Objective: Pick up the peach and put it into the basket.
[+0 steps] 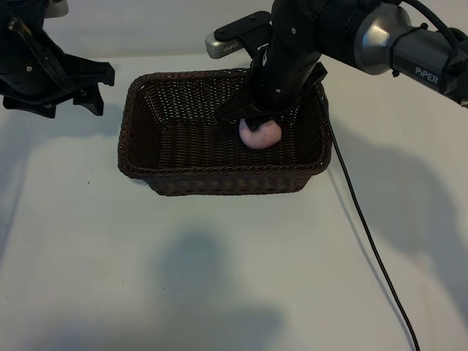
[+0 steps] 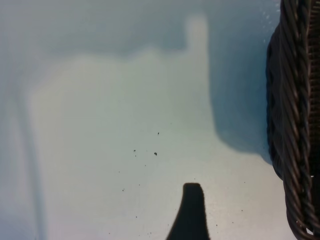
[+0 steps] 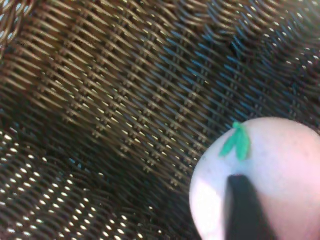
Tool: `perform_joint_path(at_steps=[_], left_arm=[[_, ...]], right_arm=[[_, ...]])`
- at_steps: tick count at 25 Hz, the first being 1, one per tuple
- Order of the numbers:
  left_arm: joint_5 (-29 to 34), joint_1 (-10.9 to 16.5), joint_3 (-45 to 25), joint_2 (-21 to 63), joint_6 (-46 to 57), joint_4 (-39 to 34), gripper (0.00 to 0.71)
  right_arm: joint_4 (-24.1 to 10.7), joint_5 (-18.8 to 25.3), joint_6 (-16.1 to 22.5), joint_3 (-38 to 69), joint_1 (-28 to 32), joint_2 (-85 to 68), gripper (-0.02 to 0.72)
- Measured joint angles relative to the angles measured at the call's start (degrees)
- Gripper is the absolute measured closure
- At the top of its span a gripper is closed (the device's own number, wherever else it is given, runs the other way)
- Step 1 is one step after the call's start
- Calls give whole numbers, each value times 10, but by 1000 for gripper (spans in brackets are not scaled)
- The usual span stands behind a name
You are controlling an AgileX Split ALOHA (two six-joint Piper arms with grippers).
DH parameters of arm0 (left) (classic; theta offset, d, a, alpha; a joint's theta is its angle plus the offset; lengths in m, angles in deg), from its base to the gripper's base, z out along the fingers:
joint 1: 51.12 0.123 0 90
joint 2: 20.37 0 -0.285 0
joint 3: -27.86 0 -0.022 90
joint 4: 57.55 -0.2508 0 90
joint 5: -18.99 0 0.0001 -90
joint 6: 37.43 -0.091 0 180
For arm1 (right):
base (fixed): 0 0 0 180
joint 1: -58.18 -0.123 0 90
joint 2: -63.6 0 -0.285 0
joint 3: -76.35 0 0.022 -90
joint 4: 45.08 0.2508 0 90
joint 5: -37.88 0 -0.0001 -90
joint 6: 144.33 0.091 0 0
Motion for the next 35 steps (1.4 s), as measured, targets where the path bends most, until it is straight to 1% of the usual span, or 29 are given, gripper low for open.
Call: perform_joint_path(at_steps=[2, 3, 4, 6, 9, 12, 16, 19, 25, 35], left_arm=[[0, 0, 0, 0, 0, 0, 116], [0, 0, 0, 0, 0, 0, 116], [0, 0, 0, 0, 0, 0, 116], [0, 0, 0, 0, 0, 0, 116], [0, 0, 0, 0, 0, 0, 117], [0, 0, 0, 0, 0, 0, 117], [0, 0, 0, 0, 0, 0, 117], [0, 0, 0, 0, 0, 0, 117], [0, 0, 0, 0, 0, 0, 117], [0, 0, 0, 0, 0, 0, 117]], right_arm=[[0, 5, 0, -1, 0, -1, 219], [0, 12, 0, -4, 0, -1, 179], [0, 20, 0, -9, 0, -1, 142], [0, 42, 0, -25, 0, -1, 106], [0, 88, 0, -60, 0, -1, 108], [-1, 135, 1, -98, 1, -1, 131], [-1, 186, 11, -131, 13, -1, 140], [-2, 193, 11, -135, 36, -6, 141], [-3, 195, 11, -137, 74, -25, 141], [-14, 196, 13, -137, 80, -39, 142]])
